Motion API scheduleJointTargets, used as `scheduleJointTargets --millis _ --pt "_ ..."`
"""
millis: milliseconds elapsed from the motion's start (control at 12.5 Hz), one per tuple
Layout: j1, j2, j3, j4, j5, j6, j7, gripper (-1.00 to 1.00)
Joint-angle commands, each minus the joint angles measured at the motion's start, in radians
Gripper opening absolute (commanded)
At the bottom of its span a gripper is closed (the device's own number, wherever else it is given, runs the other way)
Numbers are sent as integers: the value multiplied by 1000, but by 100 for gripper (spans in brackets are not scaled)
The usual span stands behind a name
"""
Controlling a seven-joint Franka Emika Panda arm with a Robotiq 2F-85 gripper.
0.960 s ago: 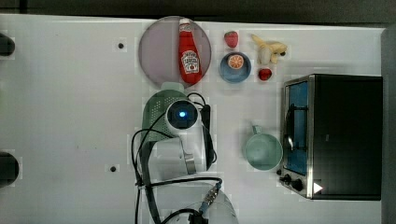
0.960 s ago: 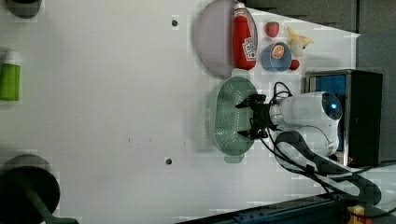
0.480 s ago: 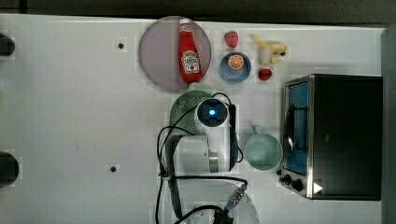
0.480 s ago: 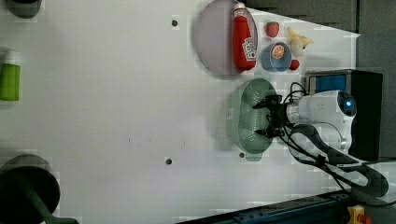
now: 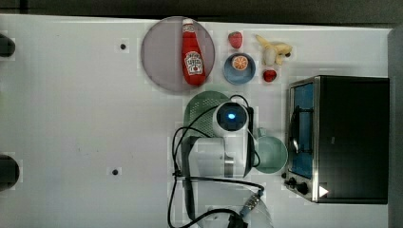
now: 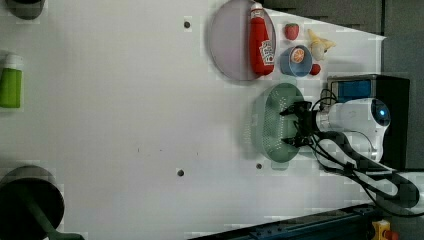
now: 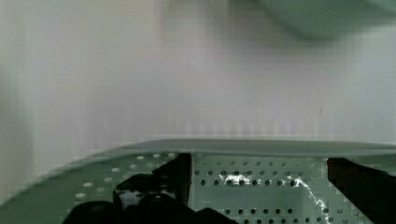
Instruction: Drag strainer left to right.
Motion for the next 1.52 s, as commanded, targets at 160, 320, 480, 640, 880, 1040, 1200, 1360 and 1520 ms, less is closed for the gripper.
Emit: scheduleJointTargets --millis 160,320,480,640,880,1040,1200,1360,1520 --pt "-27 -17 -14 -1 -4 4 -143 100" --pt "-27 -44 -3 -2 -4 4 -288 100" --pt "-27 -107 31 -2 -1 -44 -385 100" --pt "-27 -201 72 14 0 -122 -394 100" --pt "-27 -359 117 88 0 -369 -400 100" --pt "-27 -450 122 176 14 -597 -483 100" --pt "-27 -524 109 267 102 -790 -627 100" --pt "-27 -583 92 339 170 -892 -758 100" --pt "-27 -640 90 388 169 -942 -839 100"
